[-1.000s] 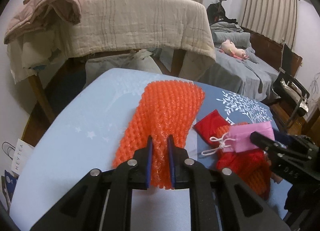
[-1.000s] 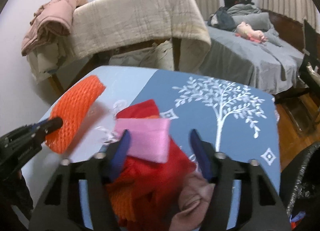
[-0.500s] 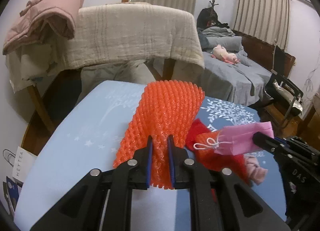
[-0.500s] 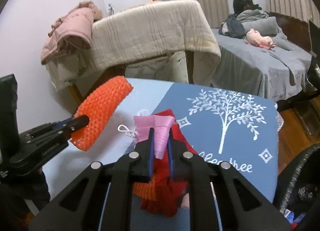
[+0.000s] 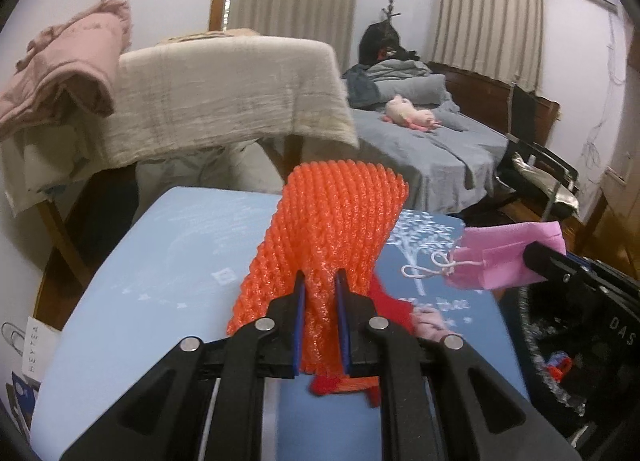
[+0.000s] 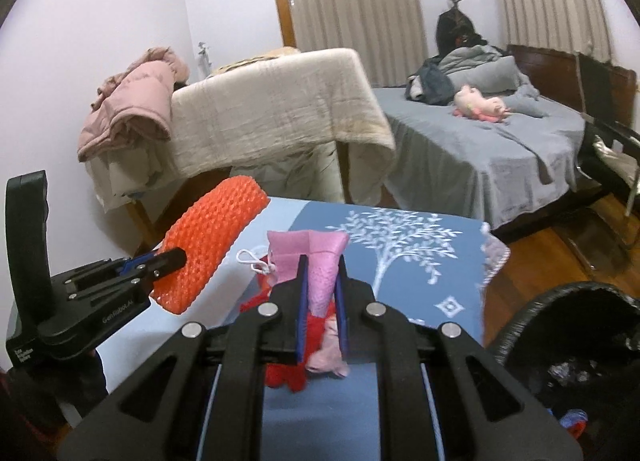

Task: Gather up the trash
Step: 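Carry the mesh pad and pink bag over the bin and open both grippers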

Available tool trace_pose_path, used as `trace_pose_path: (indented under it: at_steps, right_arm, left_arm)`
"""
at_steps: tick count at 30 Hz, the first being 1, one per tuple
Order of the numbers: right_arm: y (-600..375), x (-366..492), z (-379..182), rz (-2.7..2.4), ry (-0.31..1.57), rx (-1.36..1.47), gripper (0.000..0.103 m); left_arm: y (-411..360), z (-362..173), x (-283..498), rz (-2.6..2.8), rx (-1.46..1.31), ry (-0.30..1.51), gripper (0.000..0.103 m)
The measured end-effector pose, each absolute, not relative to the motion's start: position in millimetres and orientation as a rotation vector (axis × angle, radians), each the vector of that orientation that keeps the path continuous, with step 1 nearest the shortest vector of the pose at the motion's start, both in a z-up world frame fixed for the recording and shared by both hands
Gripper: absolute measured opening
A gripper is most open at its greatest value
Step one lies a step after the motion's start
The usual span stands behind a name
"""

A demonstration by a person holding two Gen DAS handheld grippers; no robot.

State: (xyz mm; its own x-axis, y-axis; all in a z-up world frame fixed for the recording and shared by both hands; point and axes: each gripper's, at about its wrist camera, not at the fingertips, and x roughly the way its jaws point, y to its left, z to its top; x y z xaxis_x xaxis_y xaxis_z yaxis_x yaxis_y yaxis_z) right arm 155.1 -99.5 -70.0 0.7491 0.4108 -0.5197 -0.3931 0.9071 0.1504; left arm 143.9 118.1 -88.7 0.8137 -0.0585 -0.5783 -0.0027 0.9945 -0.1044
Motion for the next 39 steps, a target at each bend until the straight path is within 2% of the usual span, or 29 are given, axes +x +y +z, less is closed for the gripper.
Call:
trace_pose_path:
  at_steps: [20,39]
  right_arm:
    - [-268,97,-74,0.124,0.551,0.103,0.011]
    - [-365,66,-99,-0.096,0.576,0.139,0.011]
  left_arm:
    - [-46,-86,138,-0.332,0.003,0.632,0.014]
    - [-174,-111,140,-0.564,0.100,0.682,0.014]
